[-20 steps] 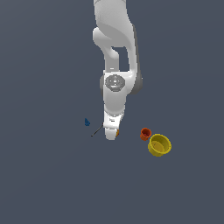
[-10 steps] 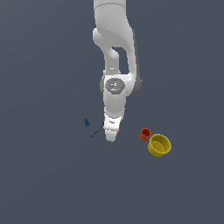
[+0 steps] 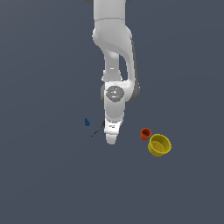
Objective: Pick up a designated object from a clutter of objects.
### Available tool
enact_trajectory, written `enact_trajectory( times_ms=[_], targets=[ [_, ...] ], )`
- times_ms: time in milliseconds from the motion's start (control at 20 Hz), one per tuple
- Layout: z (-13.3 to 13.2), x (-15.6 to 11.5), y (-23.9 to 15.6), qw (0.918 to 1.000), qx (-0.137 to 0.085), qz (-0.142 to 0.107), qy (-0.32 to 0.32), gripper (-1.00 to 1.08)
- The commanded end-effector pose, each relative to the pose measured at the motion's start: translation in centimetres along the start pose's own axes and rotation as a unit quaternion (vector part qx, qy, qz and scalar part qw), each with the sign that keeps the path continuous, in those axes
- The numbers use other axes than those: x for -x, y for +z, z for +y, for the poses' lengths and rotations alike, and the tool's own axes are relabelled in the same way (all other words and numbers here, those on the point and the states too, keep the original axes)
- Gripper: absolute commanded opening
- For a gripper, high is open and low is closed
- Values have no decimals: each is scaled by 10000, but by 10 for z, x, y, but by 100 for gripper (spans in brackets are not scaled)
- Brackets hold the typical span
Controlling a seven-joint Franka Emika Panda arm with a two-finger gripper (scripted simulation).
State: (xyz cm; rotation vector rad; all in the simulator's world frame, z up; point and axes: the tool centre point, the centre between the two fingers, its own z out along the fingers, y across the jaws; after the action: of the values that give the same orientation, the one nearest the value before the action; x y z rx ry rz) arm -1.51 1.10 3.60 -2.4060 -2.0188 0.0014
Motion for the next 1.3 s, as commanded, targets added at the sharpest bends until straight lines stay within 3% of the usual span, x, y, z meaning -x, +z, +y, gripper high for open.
enact_trajectory(
  times_ms=[0,50,750,1250],
  targets=[
    [1,0,2,10000,6,1,-1,100],
    [1,0,2,10000,6,1,-1,-100],
    [1,-1,-2,10000,13,1,0,-100],
    [-5,-9,-48,10000,13,-1,-2,-100]
  ],
)
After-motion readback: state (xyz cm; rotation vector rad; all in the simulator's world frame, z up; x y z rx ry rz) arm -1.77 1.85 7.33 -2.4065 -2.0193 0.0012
